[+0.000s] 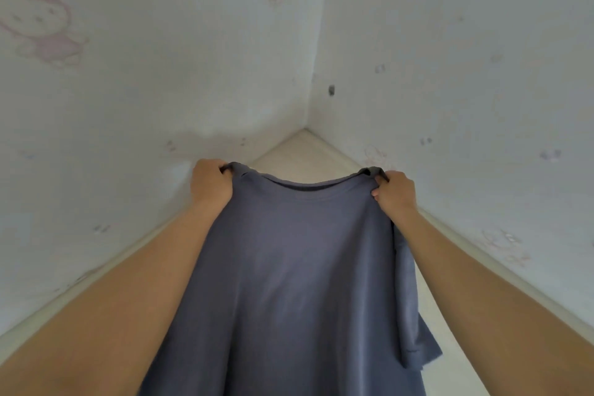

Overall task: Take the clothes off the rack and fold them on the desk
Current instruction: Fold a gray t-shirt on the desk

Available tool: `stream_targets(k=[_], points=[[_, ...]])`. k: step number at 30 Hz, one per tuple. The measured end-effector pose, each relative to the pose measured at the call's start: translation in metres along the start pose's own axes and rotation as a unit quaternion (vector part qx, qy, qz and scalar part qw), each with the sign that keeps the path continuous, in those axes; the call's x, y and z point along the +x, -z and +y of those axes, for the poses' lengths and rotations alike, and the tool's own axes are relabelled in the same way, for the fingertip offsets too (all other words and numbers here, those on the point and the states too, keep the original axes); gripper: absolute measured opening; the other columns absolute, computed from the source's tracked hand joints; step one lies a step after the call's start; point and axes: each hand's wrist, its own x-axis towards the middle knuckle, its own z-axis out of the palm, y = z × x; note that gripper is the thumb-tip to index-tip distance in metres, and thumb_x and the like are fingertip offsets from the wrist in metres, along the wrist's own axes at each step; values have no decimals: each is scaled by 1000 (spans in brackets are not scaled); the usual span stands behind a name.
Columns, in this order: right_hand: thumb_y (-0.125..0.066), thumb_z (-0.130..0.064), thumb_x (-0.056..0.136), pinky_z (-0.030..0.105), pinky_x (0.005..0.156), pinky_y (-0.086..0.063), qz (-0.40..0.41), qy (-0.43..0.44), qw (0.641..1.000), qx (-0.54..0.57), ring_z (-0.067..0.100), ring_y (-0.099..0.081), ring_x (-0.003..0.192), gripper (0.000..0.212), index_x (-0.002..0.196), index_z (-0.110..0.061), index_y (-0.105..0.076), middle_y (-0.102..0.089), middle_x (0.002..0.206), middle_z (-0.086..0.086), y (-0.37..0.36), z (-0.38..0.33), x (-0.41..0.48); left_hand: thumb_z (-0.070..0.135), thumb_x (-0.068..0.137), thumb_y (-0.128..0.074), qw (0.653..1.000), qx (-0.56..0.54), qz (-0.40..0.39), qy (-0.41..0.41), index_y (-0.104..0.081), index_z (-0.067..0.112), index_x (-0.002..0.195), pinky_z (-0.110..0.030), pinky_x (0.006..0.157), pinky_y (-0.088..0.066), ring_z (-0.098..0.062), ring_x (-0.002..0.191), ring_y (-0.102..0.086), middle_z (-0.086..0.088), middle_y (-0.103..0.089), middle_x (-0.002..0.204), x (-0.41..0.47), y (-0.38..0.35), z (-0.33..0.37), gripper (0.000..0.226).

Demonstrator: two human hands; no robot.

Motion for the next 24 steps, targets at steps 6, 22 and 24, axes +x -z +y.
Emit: stream_targets(k=[6, 22, 24], points=[[-49, -12, 96, 31, 65, -30, -3, 60, 998, 10, 35, -59, 91, 24, 73, -9, -55, -66, 96, 23, -25, -8, 77, 0, 88, -47, 998, 2, 57, 37, -49, 2, 63, -34, 53, -23, -23, 64, -37, -19, -45, 66, 60, -44, 4, 26], [-51, -19, 98, 25, 110, -25, -264, 105, 955, -87, 23, -39, 136, 42, 139, -9, -48, -43, 147, 7, -79, 60, -2, 15, 89, -62, 960, 179, -192, -100, -42, 12, 143, -40, 114, -31, -31, 137, -35, -13, -30, 153, -79, -98, -77, 57], [-52, -18, 98, 28, 113, -24, -257, 120, 953, -104, 22, -34, 139, 45, 141, -10, -45, -39, 150, 8, -83, 76, -43, 20, 91, -60, 949, 198, -213, -120, -47, 14, 140, -38, 116, -27, -29, 140, -33, -11, -35, 152, -124, -96, -89, 51]])
